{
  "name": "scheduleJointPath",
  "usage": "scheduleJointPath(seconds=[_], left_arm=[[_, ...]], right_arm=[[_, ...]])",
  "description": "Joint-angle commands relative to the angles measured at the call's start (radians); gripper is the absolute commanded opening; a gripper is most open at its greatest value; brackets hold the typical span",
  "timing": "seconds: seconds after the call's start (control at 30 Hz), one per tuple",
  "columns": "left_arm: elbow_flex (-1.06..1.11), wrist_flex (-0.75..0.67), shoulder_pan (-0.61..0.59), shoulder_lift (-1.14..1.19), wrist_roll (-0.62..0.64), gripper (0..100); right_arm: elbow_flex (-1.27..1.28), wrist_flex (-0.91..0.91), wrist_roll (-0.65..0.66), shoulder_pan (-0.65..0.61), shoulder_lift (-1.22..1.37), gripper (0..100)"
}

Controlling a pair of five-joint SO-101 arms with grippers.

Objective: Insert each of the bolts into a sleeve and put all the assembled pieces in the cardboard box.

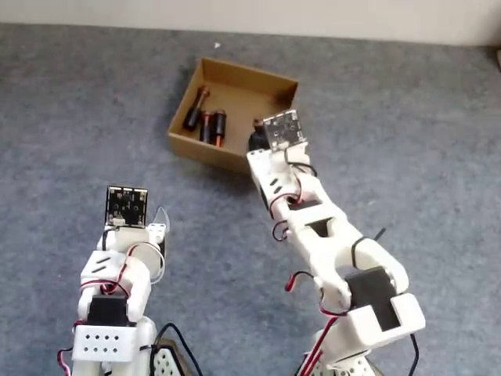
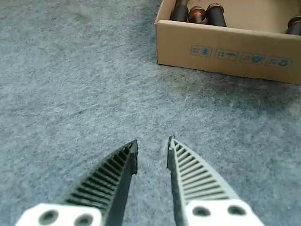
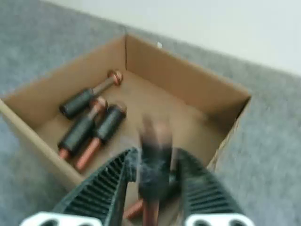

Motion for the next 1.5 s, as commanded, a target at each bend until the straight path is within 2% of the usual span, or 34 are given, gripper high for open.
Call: scheduleJointPath(seconds=[0.0, 0.1, 0.23, 0.53, 1.07, 1.27, 1.37, 1.47], left_arm=[[0.002, -0.026, -0.002, -0.008, -0.017, 12], [0.002, -0.026, -0.002, -0.008, -0.017, 12], [0.002, -0.026, -0.002, -0.008, -0.017, 12], [0.002, -0.026, -0.002, -0.008, -0.017, 12], [0.002, -0.026, -0.004, -0.008, -0.017, 12], [0.004, -0.026, -0.004, -0.008, -0.017, 12], [0.004, -0.026, -0.004, -0.008, -0.017, 12], [0.016, -0.028, -0.002, -0.008, -0.017, 12]], right_arm=[[-0.059, -0.035, 0.005, 0.016, -0.024, 16.3], [-0.036, -0.025, 0.008, 0.018, -0.074, 11.3], [0.097, 0.036, 0.005, -0.010, -0.274, 0.3], [0.407, 0.343, 0.005, -0.010, -0.780, 0.5], [0.889, 0.664, 0.003, -0.004, -1.531, 0.5], [0.970, 0.931, 0.003, 0.027, -1.811, 0.5], [0.969, 1.053, 0.003, 0.061, -1.893, 0.5], [0.970, 1.135, 0.003, 0.079, -1.853, 0.5]])
